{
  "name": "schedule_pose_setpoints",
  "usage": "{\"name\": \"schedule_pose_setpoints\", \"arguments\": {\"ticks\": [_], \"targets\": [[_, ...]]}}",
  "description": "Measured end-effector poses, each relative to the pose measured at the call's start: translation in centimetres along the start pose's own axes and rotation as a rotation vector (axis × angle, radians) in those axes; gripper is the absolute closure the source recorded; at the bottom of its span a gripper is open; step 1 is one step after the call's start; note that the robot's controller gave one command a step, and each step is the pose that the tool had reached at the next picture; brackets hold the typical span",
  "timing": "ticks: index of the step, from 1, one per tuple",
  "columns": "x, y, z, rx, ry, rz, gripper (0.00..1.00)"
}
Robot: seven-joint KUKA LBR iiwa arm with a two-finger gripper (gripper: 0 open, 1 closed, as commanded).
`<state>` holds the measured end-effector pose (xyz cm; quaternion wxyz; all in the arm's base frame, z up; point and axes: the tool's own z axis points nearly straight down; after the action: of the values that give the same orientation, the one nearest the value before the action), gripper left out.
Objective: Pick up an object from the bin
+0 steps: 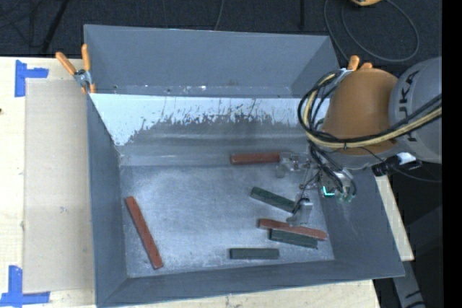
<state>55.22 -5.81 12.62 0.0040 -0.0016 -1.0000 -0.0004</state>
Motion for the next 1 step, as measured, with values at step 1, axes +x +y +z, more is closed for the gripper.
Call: {"name": "schedule_pose_setpoints", "arguments": {"ticks": [1], "targets": [[-0.18, 0.01, -0.31, 0.001, -0.007, -0.002, 0.0]]}}
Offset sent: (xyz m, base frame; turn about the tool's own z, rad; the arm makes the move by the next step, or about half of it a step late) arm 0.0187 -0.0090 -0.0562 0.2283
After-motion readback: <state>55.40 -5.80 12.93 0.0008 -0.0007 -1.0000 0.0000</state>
